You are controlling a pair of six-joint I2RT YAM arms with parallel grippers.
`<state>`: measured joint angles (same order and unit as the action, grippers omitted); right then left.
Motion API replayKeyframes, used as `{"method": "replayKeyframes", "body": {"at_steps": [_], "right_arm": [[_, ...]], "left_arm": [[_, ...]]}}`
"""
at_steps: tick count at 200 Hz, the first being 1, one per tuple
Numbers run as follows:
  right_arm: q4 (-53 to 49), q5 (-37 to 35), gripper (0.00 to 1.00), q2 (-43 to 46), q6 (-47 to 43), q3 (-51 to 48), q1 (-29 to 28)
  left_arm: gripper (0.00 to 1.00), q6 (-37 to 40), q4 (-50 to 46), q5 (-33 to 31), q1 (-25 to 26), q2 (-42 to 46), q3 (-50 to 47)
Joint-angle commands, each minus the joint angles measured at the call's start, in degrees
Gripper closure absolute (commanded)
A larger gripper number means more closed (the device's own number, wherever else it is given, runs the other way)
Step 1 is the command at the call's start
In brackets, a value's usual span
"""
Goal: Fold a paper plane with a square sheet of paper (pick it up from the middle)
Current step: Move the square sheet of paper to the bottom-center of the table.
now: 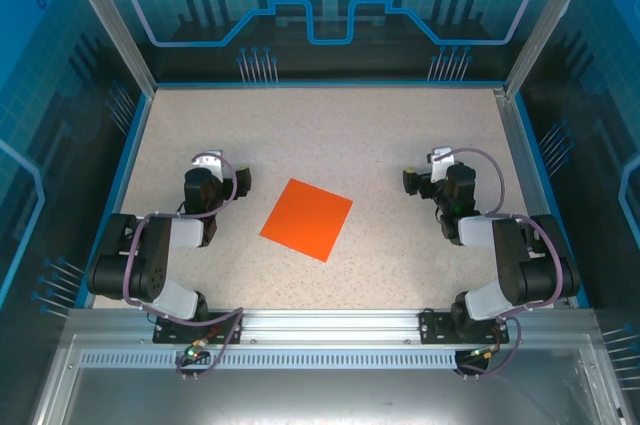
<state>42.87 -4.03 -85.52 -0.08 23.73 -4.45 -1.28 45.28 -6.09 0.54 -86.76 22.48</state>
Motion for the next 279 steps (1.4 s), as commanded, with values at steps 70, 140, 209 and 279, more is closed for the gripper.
{"method": "replayKeyframes", "body": {"at_steps": [70, 140, 209, 279], "right_arm": [[-3.7, -0.1, 0.01, 3.6, -1.1, 1.3, 0.3], [-44.8, -9.4, 0.01, 17.9, 14.7, 15.9, -8.6], [-64.2, -15.2, 0.01, 2.9, 29.0, 35.1, -32.3], [-80.1, -22.8, 0.01, -25.6, 31.9, 61.4, -52.0]], "left_arm": [[0.01, -0.4, -2.9, -2.0, 0.0, 2.4, 2.0], [0.01, -14.0, -36.0, -5.9, 0.1, 21.2, 11.7], [0.02, -19.3, -71.5, -4.6, 0.9, 29.3, 29.9], [0.02, -19.9, -78.1, -0.9, 0.9, 30.2, 32.9]]}}
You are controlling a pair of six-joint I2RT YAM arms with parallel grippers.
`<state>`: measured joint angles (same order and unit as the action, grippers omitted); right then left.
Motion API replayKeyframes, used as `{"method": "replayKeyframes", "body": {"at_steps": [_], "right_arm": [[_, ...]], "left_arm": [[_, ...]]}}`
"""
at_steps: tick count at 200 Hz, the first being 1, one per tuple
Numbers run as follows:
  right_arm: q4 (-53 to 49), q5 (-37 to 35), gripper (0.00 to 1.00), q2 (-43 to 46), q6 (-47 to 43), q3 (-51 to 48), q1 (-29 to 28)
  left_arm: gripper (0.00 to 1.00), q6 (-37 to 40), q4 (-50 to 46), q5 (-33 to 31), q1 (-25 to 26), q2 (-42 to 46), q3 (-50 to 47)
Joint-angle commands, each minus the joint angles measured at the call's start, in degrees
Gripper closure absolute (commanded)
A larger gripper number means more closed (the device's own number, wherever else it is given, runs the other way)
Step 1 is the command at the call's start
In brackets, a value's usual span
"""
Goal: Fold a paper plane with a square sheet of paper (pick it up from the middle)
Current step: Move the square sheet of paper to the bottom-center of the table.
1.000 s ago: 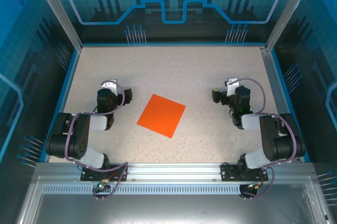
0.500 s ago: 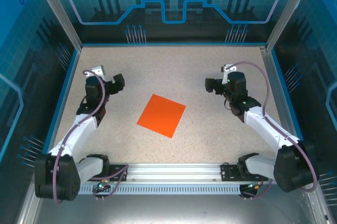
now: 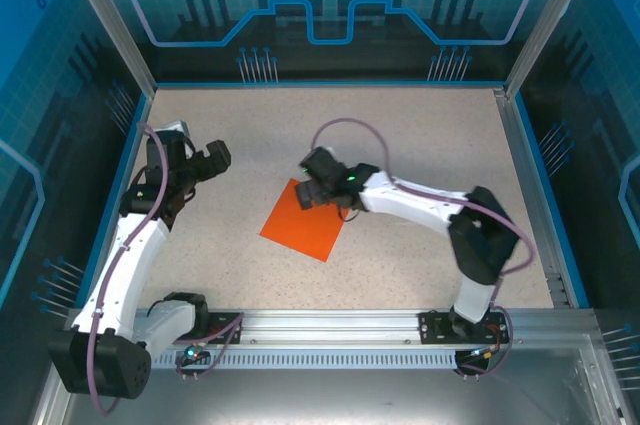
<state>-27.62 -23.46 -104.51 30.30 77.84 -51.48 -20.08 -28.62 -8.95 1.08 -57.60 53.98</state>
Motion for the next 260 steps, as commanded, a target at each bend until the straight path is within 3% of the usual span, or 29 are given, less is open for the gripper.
{"method": "replayKeyframes", "body": {"at_steps": [1, 32, 84, 123, 185, 228, 260], "right_arm": [[-9.8, -3.4, 0.01, -7.0, 1.5, 7.7, -5.2], [-13.2, -1.8, 0.04, -15.3, -0.2, 16.3, -8.8], [-17.7, 2.6, 0.07, -24.6, -2.5, 25.5, -9.4], [-18.8, 4.8, 0.07, -26.4, -4.2, 25.2, -8.6], [-15.7, 11.7, 0.05, -12.3, -19.1, -0.2, -4.4], [-17.0, 18.5, 0.05, -5.1, -16.2, -9.8, 0.6], [-17.0, 19.7, 0.05, -0.8, -10.2, -5.4, 1.4]], "left_arm": [[0.01, -1.1, -4.2, 2.0, 0.3, 1.0, 1.4], [0.02, -1.0, -4.3, 2.3, 0.3, 0.8, 1.5], [0.02, -0.7, -4.3, 3.0, 0.3, 0.1, 1.4], [0.01, -0.5, -5.0, 3.0, 0.3, -1.2, 1.7], [0.01, -2.0, -8.7, 4.1, 0.3, -1.5, 4.5], [0.01, -2.8, -11.3, 5.2, 0.3, -0.9, 5.4], [0.02, -3.0, -11.5, 6.1, 0.3, -1.5, 5.1]]}}
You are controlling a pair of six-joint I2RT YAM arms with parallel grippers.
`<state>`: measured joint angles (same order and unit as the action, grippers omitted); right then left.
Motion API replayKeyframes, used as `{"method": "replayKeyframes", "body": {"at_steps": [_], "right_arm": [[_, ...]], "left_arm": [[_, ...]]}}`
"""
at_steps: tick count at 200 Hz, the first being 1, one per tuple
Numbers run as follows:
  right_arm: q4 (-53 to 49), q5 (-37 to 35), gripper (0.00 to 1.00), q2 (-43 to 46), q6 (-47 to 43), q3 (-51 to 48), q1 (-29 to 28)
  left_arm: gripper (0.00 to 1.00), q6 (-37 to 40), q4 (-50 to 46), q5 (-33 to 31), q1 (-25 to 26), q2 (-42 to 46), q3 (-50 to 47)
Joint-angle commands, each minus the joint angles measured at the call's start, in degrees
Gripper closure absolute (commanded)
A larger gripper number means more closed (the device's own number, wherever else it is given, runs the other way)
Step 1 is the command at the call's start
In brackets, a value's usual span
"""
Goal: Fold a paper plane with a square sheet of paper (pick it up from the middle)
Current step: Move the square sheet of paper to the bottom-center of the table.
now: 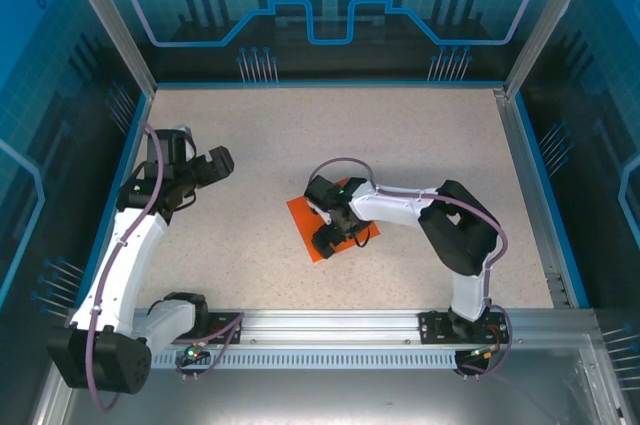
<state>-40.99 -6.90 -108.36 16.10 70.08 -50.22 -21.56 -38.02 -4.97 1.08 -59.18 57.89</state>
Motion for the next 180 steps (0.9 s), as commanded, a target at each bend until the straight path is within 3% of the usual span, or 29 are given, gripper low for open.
{"method": "replayKeyframes", "body": {"at_steps": [1, 23, 64, 100, 124, 180], "right_arm": [[-3.5, 3.2, 0.04, 3.2, 4.2, 2.7, 0.2], [0.2, 1.9, 0.03, 2.1, 8.5, 7.8, 0.4], [-1.2, -5.4, 0.03, -9.4, 13.9, 20.5, 2.2], [-2.4, -4.5, 0.03, -15.1, 15.5, 24.1, 3.7], [-2.5, -4.4, 0.03, -15.0, 17.2, 20.8, 4.3], [-0.6, -4.5, 0.03, -6.7, 23.0, 2.4, 5.1]], "left_arm": [[0.01, -1.5, -2.1, 2.1, 0.3, 0.1, 1.2], [0.01, -1.3, -2.3, 2.0, 0.3, -0.1, 0.9], [0.02, -0.7, -2.5, 1.8, 0.3, -0.5, 0.4], [0.02, -1.0, -2.3, 2.2, 0.3, -1.3, -0.1], [0.02, -0.9, -2.3, 2.4, 0.3, -1.5, -0.3], [0.02, -1.2, -2.0, 3.1, 0.3, -2.3, -0.4]]}}
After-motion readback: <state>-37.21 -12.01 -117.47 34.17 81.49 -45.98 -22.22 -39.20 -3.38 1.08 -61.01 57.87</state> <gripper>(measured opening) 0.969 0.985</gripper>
